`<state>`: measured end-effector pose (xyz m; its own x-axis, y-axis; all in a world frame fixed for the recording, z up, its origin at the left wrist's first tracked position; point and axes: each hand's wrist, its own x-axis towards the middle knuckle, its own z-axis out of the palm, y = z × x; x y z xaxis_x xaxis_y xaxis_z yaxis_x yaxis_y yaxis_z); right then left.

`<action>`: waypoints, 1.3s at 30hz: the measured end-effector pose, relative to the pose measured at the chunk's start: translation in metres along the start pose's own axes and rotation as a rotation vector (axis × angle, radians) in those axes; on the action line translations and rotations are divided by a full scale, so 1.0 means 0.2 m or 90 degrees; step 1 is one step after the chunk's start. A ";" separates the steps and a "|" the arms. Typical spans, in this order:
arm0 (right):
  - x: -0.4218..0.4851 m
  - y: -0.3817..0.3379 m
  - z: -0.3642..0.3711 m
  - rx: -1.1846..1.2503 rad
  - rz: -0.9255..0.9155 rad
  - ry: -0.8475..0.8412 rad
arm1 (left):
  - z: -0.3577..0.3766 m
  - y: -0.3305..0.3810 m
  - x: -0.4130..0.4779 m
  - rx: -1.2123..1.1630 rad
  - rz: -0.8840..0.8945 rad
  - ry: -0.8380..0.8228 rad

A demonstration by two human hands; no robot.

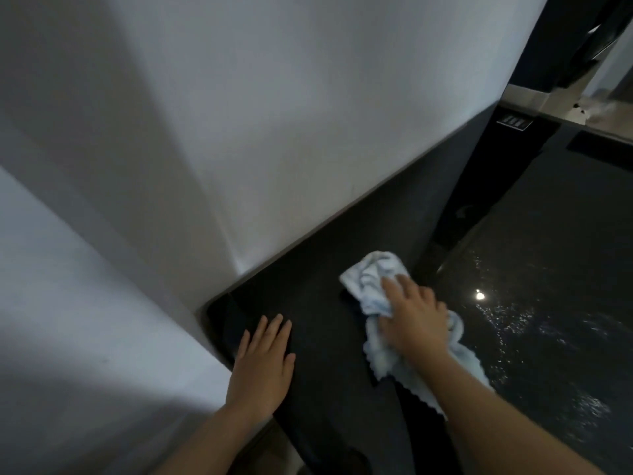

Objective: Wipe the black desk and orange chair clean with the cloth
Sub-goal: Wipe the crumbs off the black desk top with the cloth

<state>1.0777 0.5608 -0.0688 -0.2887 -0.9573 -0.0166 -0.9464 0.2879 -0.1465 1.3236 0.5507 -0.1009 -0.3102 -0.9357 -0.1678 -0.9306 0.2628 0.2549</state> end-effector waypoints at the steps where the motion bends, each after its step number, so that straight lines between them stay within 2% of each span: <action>1: 0.03 0.04 -0.03 0.013 0.051 0.007 | 0.00 0.00 -0.01 -0.001 -0.003 -0.002; 2: 0.05 0.06 -0.06 0.023 0.084 0.026 | 0.01 0.01 -0.01 -0.008 -0.002 0.005; 4: -0.02 -0.02 -0.08 0.033 0.046 0.043 | 0.02 0.03 -0.03 -0.032 -0.003 0.032; 7: -0.33 -0.23 0.01 0.090 -0.244 0.041 | 0.04 0.03 -0.05 -0.069 0.004 0.062; 9: -0.44 -0.25 0.03 0.066 -0.325 0.012 | 0.05 0.03 -0.07 -0.041 0.014 0.064; 10: -0.41 -0.21 0.04 0.024 -0.300 0.026 | 0.05 0.04 -0.07 -0.045 0.012 0.067; 12: -0.29 -0.13 0.02 -0.025 -0.168 0.013 | 0.04 0.05 -0.10 -0.051 -0.002 0.070; 14: -0.20 -0.09 0.01 0.031 -0.041 -0.006 | 0.04 0.07 -0.12 -0.040 -0.011 0.070; 15: -0.20 -0.12 0.01 0.077 -0.015 0.002 | 0.04 0.08 -0.14 -0.032 -0.012 0.073; 16: -0.23 -0.17 0.01 0.119 -0.020 0.003 | 0.05 0.08 -0.15 -0.031 -0.006 0.079; 17: -0.28 -0.22 0.02 0.144 -0.076 0.017 | 0.07 0.08 -0.16 -0.046 0.006 0.085; 19: -0.42 -0.27 0.06 0.133 -0.284 0.043 | 0.08 0.09 -0.20 -0.115 0.018 0.092; 20: -0.46 -0.25 0.07 0.100 -0.339 0.033 | 0.09 0.08 -0.21 -0.124 0.021 0.086; 22: -0.39 -0.16 0.05 0.048 -0.285 0.026 | 0.10 0.06 -0.24 -0.063 0.011 0.073; 24: -0.28 -0.02 0.04 0.042 -0.112 -0.004 | 0.12 0.05 -0.28 -0.043 -0.006 0.064; 26: -0.23 0.06 -0.04 0.097 0.013 0.013 | 0.12 0.07 -0.30 -0.060 -0.025 0.058; 27: -0.24 0.06 -0.07 0.137 0.031 0.047 | 0.12 0.08 -0.31 -0.060 -0.028 0.057; 28: -0.28 0.03 -0.09 0.168 0.011 0.067 | 0.12 0.09 -0.32 -0.054 -0.031 0.063; 30: -0.43 -0.04 -0.04 0.176 -0.192 0.085 | 0.13 0.11 -0.33 -0.046 -0.031 0.072; 32: -0.57 -0.09 0.02 0.102 -0.380 0.054 | 0.12 0.11 -0.34 -0.062 -0.023 0.059; 33: -0.59 -0.08 0.04 0.065 -0.390 0.025 | 0.11 0.12 -0.35 -0.067 -0.028 0.053; 37: -0.41 0.05 0.03 0.023 -0.157 0.012 | 0.10 0.17 -0.38 -0.069 -0.068 0.066; 39: -0.42 0.05 -0.02 0.016 -0.113 0.036 | 0.12 0.22 -0.40 -0.083 -0.091 0.058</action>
<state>1.0922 0.6432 -0.0658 -0.1257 -0.9897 0.0678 -0.9795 0.1130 -0.1665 1.3033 0.6425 -0.0984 -0.1526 -0.9802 -0.1264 -0.9293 0.0987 0.3560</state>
